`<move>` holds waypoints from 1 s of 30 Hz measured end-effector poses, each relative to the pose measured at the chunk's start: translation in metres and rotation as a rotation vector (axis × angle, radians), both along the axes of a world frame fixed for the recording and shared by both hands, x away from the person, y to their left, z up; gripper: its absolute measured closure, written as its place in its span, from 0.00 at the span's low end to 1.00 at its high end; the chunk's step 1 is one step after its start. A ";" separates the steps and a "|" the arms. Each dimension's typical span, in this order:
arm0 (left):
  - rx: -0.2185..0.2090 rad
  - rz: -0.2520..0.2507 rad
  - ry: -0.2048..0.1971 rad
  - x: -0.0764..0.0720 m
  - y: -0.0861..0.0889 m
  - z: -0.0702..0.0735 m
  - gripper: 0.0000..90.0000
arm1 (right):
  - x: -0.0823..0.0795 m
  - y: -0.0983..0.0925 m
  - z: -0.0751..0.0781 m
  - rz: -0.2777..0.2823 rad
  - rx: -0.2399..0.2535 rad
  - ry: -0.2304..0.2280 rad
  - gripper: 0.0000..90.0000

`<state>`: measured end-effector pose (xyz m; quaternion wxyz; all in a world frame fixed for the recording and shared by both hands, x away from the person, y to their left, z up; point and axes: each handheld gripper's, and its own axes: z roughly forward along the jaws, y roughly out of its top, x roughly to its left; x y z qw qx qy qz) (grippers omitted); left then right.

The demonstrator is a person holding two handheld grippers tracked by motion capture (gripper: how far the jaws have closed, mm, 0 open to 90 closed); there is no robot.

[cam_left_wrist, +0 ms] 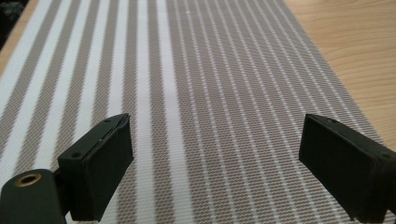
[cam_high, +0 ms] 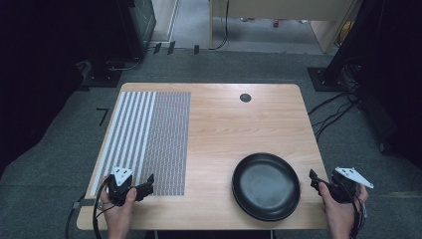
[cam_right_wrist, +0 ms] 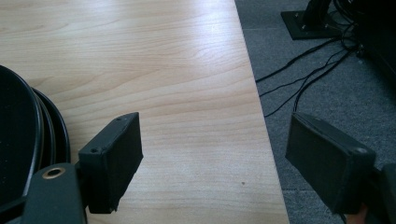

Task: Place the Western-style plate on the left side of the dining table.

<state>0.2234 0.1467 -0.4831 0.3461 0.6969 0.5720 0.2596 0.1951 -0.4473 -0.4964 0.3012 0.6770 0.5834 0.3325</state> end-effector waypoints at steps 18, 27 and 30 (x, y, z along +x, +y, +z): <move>-0.019 -0.102 -0.008 0.012 -0.048 0.008 0.11 | -0.003 0.012 0.008 0.029 0.008 -0.033 0.21; -0.025 -0.142 -0.007 0.016 -0.067 0.009 0.11 | -0.005 0.014 0.010 0.032 0.023 -0.045 0.22; -0.028 -0.159 -0.008 0.016 -0.075 0.010 0.11 | -0.005 0.015 0.011 0.032 0.022 -0.054 0.22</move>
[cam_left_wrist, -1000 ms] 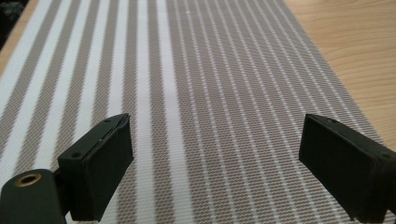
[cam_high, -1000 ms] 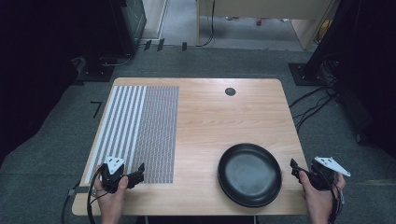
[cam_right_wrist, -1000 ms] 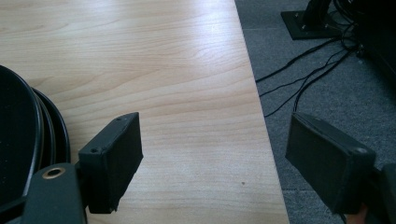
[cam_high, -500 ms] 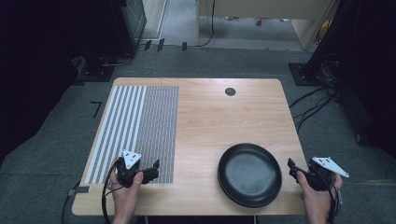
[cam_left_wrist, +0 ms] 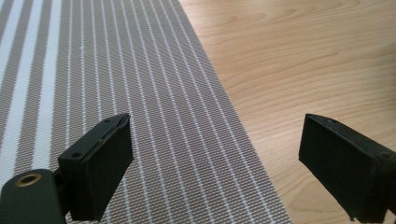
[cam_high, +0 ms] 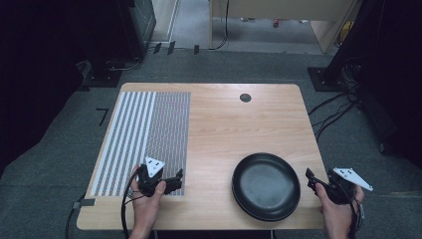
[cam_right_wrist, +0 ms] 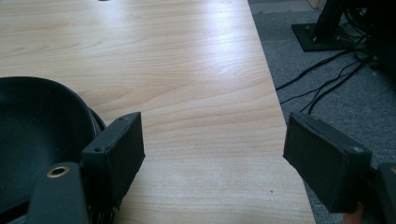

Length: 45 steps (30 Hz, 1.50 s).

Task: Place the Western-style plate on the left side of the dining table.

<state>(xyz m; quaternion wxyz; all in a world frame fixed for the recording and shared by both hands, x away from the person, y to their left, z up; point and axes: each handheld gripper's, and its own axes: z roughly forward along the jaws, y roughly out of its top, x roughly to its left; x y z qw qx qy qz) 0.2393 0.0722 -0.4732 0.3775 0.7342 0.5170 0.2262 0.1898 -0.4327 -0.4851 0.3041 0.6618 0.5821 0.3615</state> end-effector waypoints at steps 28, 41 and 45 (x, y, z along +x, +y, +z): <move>-0.053 -0.123 0.035 0.000 -0.055 -0.004 0.11 | -0.006 0.016 0.009 0.050 0.019 -0.019 0.27; -0.066 -0.167 0.034 -0.002 -0.075 -0.004 0.11 | -0.005 0.023 0.010 0.071 0.059 -0.023 0.39; -0.074 -0.187 0.033 -0.002 -0.082 -0.005 0.11 | -0.006 0.024 0.009 0.087 0.063 -0.020 0.46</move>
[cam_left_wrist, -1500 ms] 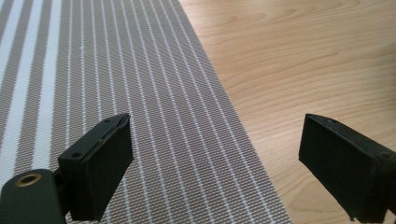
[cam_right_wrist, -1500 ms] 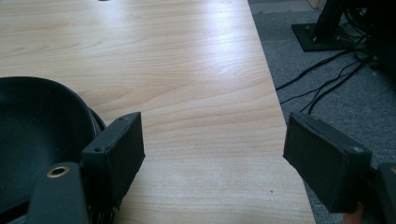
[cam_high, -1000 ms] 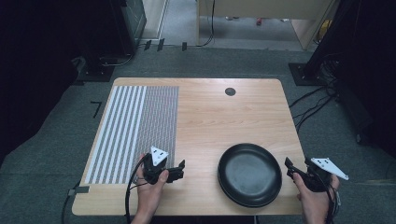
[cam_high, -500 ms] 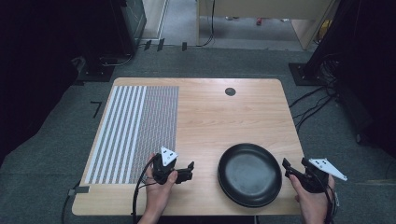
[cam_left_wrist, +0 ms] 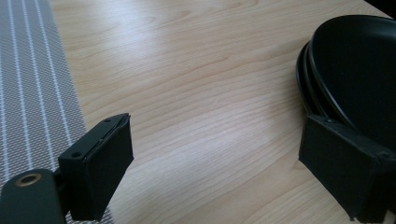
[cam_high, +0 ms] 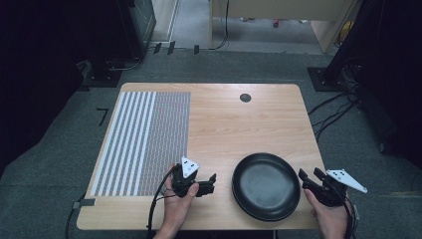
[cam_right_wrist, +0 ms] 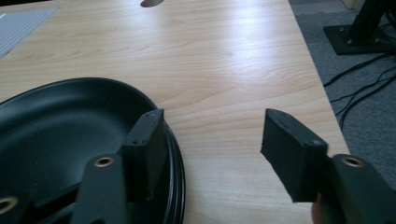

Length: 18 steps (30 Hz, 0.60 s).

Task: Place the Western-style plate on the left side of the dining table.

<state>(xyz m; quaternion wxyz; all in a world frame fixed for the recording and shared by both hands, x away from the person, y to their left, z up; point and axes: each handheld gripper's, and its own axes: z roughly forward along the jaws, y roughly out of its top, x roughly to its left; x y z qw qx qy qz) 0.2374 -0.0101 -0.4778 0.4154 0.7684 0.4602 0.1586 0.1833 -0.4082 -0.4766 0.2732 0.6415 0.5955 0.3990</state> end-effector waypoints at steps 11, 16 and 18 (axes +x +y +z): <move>-0.031 -0.043 -0.019 -0.004 -0.026 -0.002 0.16 | -0.005 0.006 -0.007 0.073 0.024 0.015 0.70; -0.081 -0.063 0.003 -0.005 -0.032 -0.003 0.23 | -0.004 0.008 -0.011 0.099 0.019 0.027 0.75; -0.086 -0.069 0.003 -0.005 -0.033 -0.003 0.27 | -0.005 0.008 -0.012 0.109 0.038 0.026 0.78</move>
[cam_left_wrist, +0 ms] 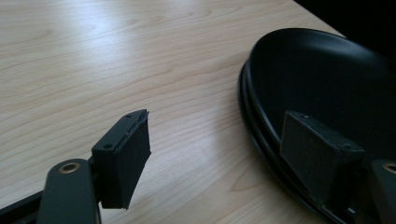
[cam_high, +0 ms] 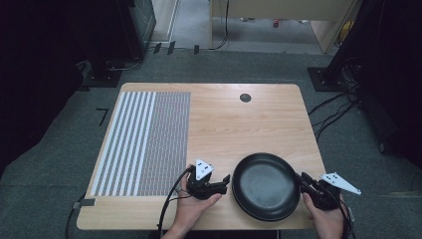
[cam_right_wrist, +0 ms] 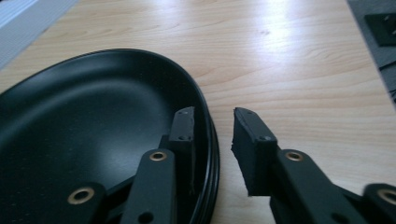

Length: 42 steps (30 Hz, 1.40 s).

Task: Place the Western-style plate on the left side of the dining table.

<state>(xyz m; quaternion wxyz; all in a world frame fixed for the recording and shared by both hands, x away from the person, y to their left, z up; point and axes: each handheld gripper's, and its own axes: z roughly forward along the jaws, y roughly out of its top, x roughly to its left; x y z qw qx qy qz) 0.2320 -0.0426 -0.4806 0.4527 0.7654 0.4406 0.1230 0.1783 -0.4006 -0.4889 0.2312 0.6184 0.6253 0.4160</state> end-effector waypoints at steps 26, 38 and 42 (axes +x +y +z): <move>-0.055 -0.178 0.074 -0.014 -0.028 -0.010 0.59 | -0.002 -0.004 -0.007 -0.008 0.130 0.031 0.92; -0.084 -0.166 0.106 -0.008 -0.023 -0.010 0.66 | -0.002 -0.004 -0.007 -0.019 0.175 0.051 0.93; -0.108 -0.165 0.154 -0.004 -0.020 -0.011 0.65 | -0.002 -0.004 -0.008 -0.016 0.196 0.055 0.93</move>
